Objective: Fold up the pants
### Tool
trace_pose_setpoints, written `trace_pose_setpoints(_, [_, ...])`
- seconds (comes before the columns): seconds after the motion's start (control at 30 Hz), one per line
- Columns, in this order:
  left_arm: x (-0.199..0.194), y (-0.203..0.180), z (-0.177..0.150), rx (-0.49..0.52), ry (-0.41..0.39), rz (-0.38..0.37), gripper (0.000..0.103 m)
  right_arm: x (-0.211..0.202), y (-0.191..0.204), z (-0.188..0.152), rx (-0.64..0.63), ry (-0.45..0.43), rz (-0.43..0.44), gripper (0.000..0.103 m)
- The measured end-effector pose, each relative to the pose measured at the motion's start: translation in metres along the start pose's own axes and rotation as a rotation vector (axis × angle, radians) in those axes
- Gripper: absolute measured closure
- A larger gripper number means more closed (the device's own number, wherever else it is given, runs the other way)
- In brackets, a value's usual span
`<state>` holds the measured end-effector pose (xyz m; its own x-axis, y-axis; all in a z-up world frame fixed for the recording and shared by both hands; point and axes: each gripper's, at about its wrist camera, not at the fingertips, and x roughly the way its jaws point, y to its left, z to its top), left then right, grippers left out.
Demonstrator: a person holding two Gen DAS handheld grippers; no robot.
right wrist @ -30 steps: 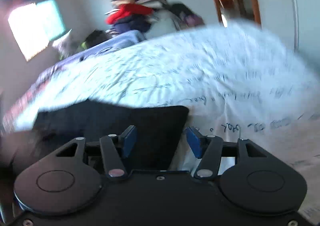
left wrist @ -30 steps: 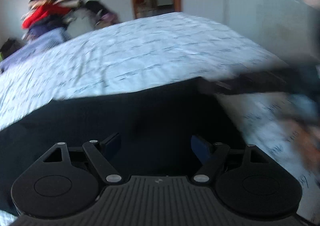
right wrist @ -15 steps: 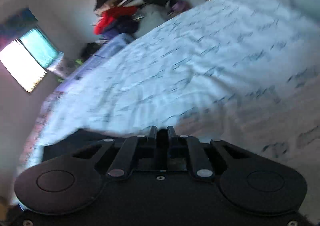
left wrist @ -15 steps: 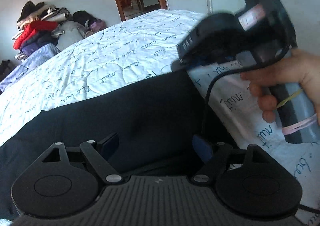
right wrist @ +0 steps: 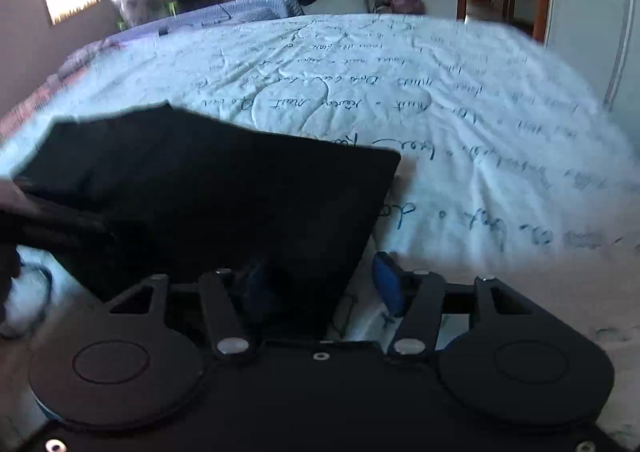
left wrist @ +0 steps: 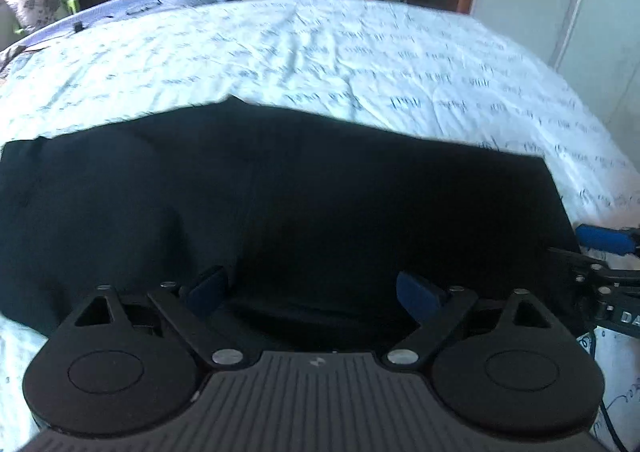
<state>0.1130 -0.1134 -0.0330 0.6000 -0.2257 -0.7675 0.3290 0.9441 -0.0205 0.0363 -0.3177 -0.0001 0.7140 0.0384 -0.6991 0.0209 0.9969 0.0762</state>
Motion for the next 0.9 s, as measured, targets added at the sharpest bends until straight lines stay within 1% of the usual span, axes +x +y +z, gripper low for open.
trace_pose_setpoints(0.03, [-0.005,0.006,0.0,-0.018,-0.014,0.008,0.01,-0.009,0.009,0.004,-0.04,-0.021,-0.015,0.046])
trace_pose_setpoints(0.07, [-0.01,0.016,0.001,-0.048,-0.032,0.025,0.01,-0.018,0.022,0.011,-0.108,-0.048,-0.035,0.043])
trace_pose_setpoints(0.1, [-0.016,0.022,0.003,-0.076,-0.048,0.04,0.01,-0.026,0.038,0.016,-0.18,-0.074,-0.053,0.037])
trace_pose_setpoints(0.13, [-0.022,0.033,0.007,-0.106,-0.064,0.06,0.01,-0.032,0.056,0.021,-0.255,-0.106,-0.072,0.034])
trace_pose_setpoints(0.2, [-0.031,0.061,0.012,-0.174,-0.094,0.132,0.009,-0.038,0.091,0.031,-0.39,-0.16,-0.104,0.025])
trace_pose_setpoints(0.23, [-0.035,0.075,0.014,-0.204,-0.106,0.167,0.009,-0.038,0.107,0.036,-0.447,-0.176,-0.108,0.023])
trace_pose_setpoints(0.3, [-0.045,0.108,0.015,-0.264,-0.133,0.23,0.009,-0.036,0.144,0.042,-0.58,-0.216,-0.121,0.022])
trace_pose_setpoints(0.37, [-0.054,0.142,0.012,-0.331,-0.142,0.287,0.008,-0.028,0.184,0.042,-0.73,-0.265,-0.132,0.022])
trace_pose_setpoints(0.47, [-0.066,0.198,0.001,-0.437,-0.13,0.377,0.008,-0.014,0.24,0.036,-0.927,-0.315,-0.099,0.022])
trace_pose_setpoints(0.5, [-0.07,0.216,-0.003,-0.466,-0.124,0.414,0.008,-0.009,0.256,0.035,-0.967,-0.331,-0.079,0.022])
trace_pose_setpoints(0.57, [-0.082,0.251,-0.015,-0.504,-0.113,0.492,0.008,-0.003,0.288,0.036,-1.028,-0.344,-0.004,0.023])
trace_pose_setpoints(0.67, [-0.099,0.294,-0.027,-0.513,-0.098,0.621,0.008,0.008,0.326,0.039,-1.07,-0.379,0.107,0.023])
trace_pose_setpoints(0.77, [-0.119,0.324,-0.038,-0.5,-0.09,0.72,0.008,0.027,0.358,0.043,-1.12,-0.393,0.154,0.024])
trace_pose_setpoints(0.8, [-0.123,0.329,-0.041,-0.5,-0.089,0.749,0.008,0.032,0.367,0.043,-1.137,-0.396,0.161,0.026])
trace_pose_setpoints(0.83, [-0.127,0.334,-0.044,-0.501,-0.091,0.761,0.007,0.036,0.377,0.04,-1.155,-0.394,0.166,0.027])
trace_pose_setpoints(0.9, [-0.127,0.34,-0.046,-0.503,-0.089,0.745,0.007,0.05,0.394,0.037,-1.18,-0.385,0.178,0.035])
